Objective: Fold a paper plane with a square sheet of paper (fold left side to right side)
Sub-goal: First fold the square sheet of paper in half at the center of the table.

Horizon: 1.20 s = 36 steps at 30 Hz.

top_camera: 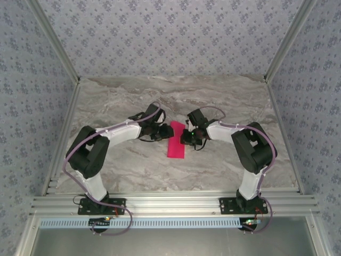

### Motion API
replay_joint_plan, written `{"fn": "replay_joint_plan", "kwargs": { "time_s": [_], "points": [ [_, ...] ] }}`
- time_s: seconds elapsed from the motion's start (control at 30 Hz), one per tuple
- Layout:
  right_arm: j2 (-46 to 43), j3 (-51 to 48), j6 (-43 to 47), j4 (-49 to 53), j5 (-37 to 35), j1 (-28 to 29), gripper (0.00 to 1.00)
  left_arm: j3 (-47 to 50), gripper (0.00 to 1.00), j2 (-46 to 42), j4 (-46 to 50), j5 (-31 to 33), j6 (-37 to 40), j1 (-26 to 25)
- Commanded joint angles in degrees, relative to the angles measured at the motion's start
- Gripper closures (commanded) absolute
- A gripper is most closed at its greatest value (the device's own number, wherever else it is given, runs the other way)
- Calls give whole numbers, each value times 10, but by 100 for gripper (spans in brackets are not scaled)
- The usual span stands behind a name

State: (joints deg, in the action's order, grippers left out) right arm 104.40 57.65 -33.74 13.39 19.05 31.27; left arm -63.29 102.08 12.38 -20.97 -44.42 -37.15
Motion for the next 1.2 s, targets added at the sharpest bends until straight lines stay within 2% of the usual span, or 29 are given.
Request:
{"fn": "replay_joint_plan", "kwargs": {
  "time_s": [0.0,0.13,0.43,0.7,0.97,1.17],
  "points": [
    [28,1,8,43,-29,5,85,-4,76,28,-51,-69,-5,-4],
    [29,6,10,51,-32,7,85,-7,78,52,-50,-72,-2,-5],
    [30,10,18,72,-40,7,85,8,83,79,-3,-7,20,3],
    [32,9,26,81,-43,6,84,47,85,63,-4,0,25,30],
    [32,12,27,80,-39,6,85,54,86,-8,1,-27,47,52],
    [31,13,26,78,-38,6,85,38,86,-14,-68,-95,27,39]
  ]
}}
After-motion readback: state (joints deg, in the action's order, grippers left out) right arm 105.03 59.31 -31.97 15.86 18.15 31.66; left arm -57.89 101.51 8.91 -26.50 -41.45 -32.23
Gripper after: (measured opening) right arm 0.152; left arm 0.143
